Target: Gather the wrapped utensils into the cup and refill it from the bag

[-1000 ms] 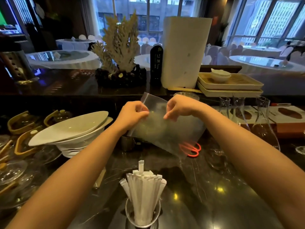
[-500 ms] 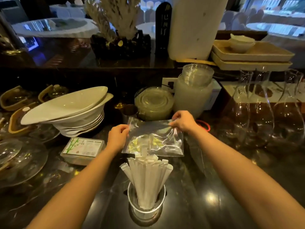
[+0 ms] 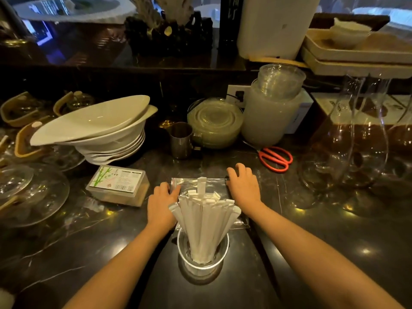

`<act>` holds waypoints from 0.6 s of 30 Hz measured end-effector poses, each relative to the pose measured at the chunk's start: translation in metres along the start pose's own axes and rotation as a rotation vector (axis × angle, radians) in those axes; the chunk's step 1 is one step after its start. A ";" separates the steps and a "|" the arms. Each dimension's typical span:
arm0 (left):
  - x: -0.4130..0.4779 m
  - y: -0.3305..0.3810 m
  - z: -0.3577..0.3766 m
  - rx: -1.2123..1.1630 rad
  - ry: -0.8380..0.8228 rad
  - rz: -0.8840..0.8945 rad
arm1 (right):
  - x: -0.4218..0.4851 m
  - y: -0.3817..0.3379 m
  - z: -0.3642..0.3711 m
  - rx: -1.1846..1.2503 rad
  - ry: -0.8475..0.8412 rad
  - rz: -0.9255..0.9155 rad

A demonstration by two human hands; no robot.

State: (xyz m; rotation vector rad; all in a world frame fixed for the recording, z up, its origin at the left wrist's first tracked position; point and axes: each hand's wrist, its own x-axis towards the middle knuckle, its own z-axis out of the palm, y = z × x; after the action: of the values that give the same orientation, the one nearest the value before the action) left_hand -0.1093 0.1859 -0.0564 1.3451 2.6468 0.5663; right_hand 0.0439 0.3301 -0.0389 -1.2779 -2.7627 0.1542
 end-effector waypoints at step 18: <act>-0.007 0.001 -0.014 0.346 -0.472 0.264 | -0.053 -0.003 0.009 0.080 -0.371 -0.014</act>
State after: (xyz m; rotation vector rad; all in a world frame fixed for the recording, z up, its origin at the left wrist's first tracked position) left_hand -0.1077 0.1766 -0.0431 1.6820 2.2569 -0.1899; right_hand 0.0740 0.2873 -0.0496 -1.3272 -3.0268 0.5474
